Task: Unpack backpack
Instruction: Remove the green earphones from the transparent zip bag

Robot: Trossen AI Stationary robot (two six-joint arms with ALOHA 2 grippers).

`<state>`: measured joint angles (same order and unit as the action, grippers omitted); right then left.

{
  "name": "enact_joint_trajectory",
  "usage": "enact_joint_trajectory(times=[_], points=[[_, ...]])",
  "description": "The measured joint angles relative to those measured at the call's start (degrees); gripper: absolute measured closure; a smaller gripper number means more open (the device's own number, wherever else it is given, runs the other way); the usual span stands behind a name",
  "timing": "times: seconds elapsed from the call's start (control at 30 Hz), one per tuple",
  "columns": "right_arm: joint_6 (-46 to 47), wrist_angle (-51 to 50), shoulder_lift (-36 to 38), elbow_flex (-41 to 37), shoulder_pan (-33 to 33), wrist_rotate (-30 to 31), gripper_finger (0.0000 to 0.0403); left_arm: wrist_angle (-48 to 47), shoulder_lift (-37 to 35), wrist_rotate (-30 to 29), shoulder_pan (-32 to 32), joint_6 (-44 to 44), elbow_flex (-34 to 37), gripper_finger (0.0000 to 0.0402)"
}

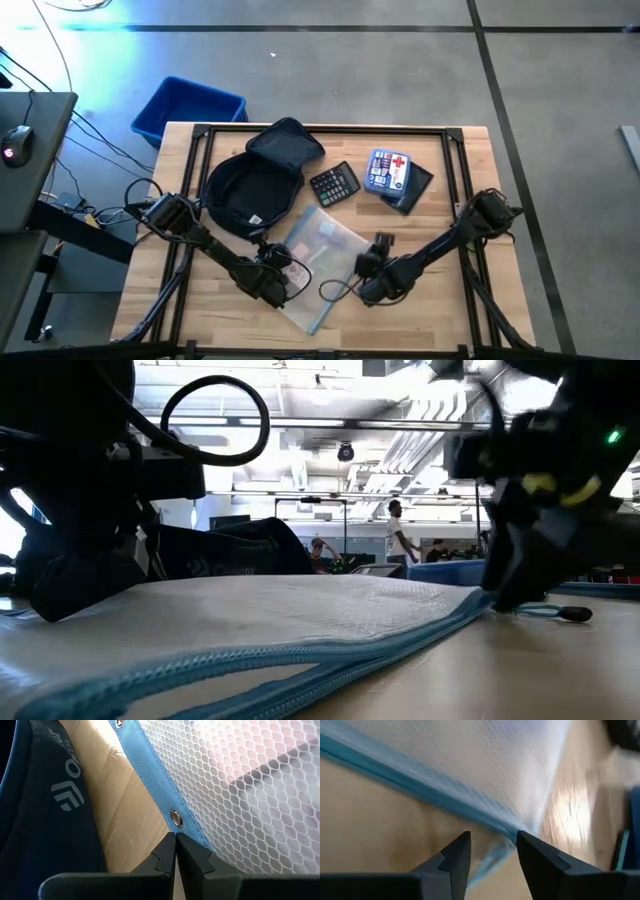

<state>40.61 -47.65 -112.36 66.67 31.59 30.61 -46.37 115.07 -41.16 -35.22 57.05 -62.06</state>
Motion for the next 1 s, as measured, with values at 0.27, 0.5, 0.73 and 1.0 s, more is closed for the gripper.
enact_joint_trajectory(times=[0.27,0.5,0.73,1.0], points=[[0.97,7.08,0.64,-3.05,-0.71,1.20,0.0305,0.02,0.03,-0.27,-0.07,0.40,0.04,0.0401],[-0.59,15.24,1.71,-3.21,-0.08,2.37,0.0334,0.05,0.06,-0.33,-0.09,0.43,0.04,0.0401],[-0.54,13.80,3.63,-3.17,0.19,-1.60,0.0337,0.10,0.07,-0.36,-0.13,0.44,0.04,0.0401],[8.55,14.73,5.67,-3.10,2.21,-8.11,0.0337,0.09,0.07,-0.38,-0.13,0.86,0.04,0.0401]])
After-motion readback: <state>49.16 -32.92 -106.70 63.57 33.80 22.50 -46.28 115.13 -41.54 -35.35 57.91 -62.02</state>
